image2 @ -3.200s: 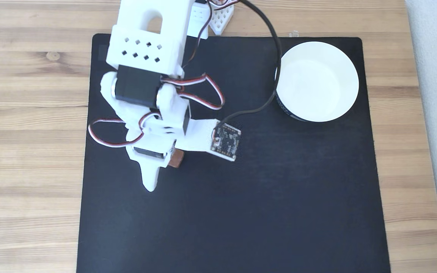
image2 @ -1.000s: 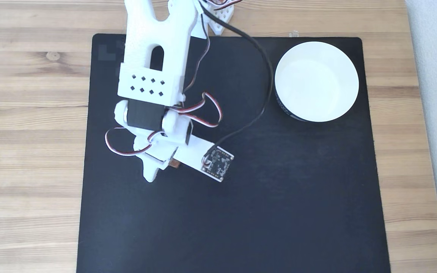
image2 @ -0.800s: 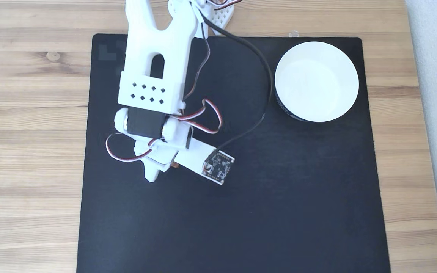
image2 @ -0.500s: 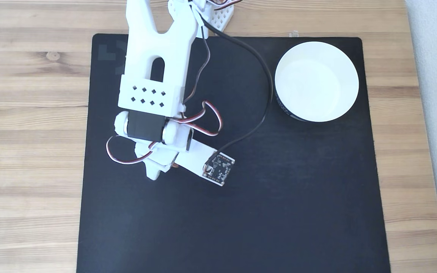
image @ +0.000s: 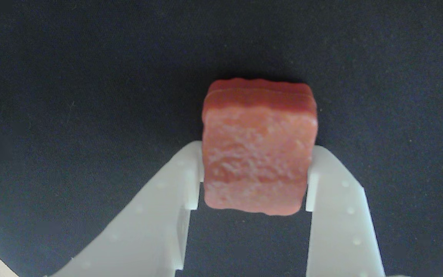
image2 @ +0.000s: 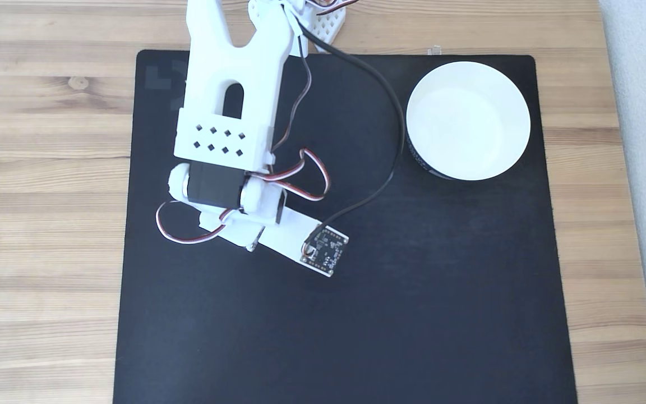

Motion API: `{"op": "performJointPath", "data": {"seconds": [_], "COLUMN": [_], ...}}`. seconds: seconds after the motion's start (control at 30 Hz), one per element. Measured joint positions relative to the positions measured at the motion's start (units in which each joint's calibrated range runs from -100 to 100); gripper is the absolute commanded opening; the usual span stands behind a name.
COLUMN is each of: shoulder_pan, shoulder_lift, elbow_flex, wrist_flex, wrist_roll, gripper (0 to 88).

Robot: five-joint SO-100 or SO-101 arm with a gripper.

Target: Pick up the toy and place it on the plate

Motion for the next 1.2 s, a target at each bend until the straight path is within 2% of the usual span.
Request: {"op": "performJointPath", "data": {"seconds": [0.3, 0.7, 0.87, 0.93, 0.97, 1.07, 1.1, 1.2], "shoulder_pan": [-4.58, -19.31, -27.72, -31.79, -36.45, -41.20, -46.69, -49.44], "shoulder_lift": [-4.08, -35.39, -51.21, -57.79, -62.95, -70.61, -74.85, -79.43], "elbow_flex": [0.00, 3.12, 20.41, 29.48, 37.60, 51.68, 59.05, 66.13], "wrist_flex": [-1.44, -2.36, -8.78, -15.28, -20.51, -28.54, -33.60, -37.82], "wrist_roll": [-0.21, -0.57, -2.47, -3.91, -4.53, -6.74, -7.36, -8.08], "gripper": [2.4, 2.3, 2.3, 2.4, 2.4, 2.4, 2.4, 2.4]}}
